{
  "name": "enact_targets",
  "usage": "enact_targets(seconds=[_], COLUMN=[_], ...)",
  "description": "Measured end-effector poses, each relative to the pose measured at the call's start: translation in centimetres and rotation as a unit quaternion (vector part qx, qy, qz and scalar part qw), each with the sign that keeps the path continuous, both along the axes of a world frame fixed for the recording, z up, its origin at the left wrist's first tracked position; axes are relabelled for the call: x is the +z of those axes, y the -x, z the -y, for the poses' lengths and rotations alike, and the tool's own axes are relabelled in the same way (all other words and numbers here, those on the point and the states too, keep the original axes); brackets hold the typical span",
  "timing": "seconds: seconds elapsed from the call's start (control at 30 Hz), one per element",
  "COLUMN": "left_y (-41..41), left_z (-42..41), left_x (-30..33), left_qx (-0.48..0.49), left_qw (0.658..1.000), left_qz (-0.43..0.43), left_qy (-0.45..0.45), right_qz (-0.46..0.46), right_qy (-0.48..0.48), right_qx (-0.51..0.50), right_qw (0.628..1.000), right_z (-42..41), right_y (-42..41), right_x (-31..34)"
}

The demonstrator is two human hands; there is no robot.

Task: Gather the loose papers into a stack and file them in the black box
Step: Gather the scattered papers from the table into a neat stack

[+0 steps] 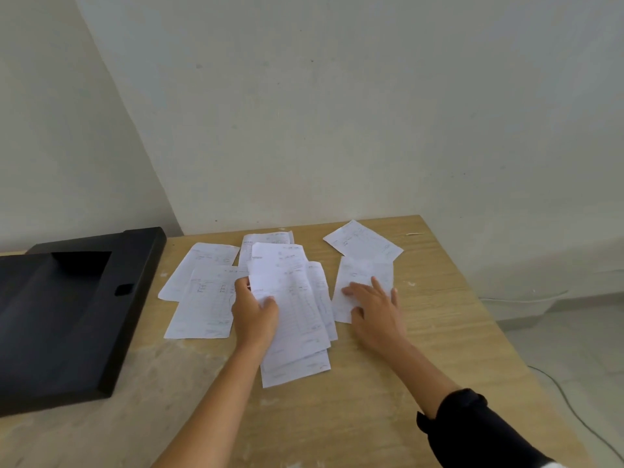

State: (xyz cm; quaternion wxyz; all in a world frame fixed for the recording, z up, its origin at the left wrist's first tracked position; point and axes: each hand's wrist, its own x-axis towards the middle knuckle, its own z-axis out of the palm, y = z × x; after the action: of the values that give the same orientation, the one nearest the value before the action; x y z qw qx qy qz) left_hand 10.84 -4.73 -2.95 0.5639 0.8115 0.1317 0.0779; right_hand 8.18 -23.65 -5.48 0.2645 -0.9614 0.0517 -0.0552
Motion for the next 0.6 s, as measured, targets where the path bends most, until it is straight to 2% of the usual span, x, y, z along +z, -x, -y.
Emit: enact_targets(seconds=[0.1, 0.17, 0.27, 0.4, 0.5, 0.6], left_y=[-0.4, -0.8, -1.6, -2.4, -2.7, -3.0], left_z=[-0.6, -1.1, -1.3, -0.8, -0.4, -0.2], left_x=[-0.2, -0.3, -0.4, -0.6, -0.9, -1.0], left_qx=[-0.003, -0.009, -0.026, -0.035, -0.02, -0.009], left_qw=[1.0, 1.0, 0.999, 0.999, 1.0, 1.0], left_qz=[-0.003, -0.003, -0.003, 0.005, 0.002, 0.01], left_qy=[0.0, -0.004, -0.022, -0.016, -0.004, 0.003], right_qz=[0.042, 0.045, -0.031, -0.089, -0.051, 0.015], right_qy=[-0.058, -0.046, 0.028, 0.078, 0.138, 0.084], right_qx=[-0.007, -0.047, -0.076, -0.084, -0.083, -0.09], right_qw=[0.997, 0.997, 0.996, 0.989, 0.986, 0.992], right_z=[1.1, 1.9, 2.8, 3.0, 2.1, 0.9], right_y=[-1.1, -2.3, -4.7, -7.1, -7.4, -7.4], right_x=[0.1, 0.3, 0.7, 1.6, 1.8, 1.9])
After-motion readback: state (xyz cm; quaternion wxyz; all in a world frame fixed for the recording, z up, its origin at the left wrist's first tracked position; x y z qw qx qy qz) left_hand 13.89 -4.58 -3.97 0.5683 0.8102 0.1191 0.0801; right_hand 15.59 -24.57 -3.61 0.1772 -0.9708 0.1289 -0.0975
